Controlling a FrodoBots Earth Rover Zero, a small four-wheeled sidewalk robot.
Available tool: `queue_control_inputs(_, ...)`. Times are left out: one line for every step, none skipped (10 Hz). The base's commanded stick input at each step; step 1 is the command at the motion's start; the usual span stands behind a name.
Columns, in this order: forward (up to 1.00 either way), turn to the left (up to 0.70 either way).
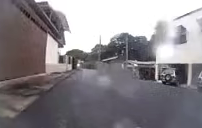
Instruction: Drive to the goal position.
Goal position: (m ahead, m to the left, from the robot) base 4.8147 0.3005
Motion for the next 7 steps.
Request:
queue_control_inputs(0.70,0.00)
queue_control_inputs(0.70,0.00)
queue_control_inputs(0.70,0.00)
queue_control_inputs(0.70,0.00)
queue_control_inputs(0.70,0.00)
queue_control_inputs(0.70,0.00)
queue_control_inputs(0.70,0.00)
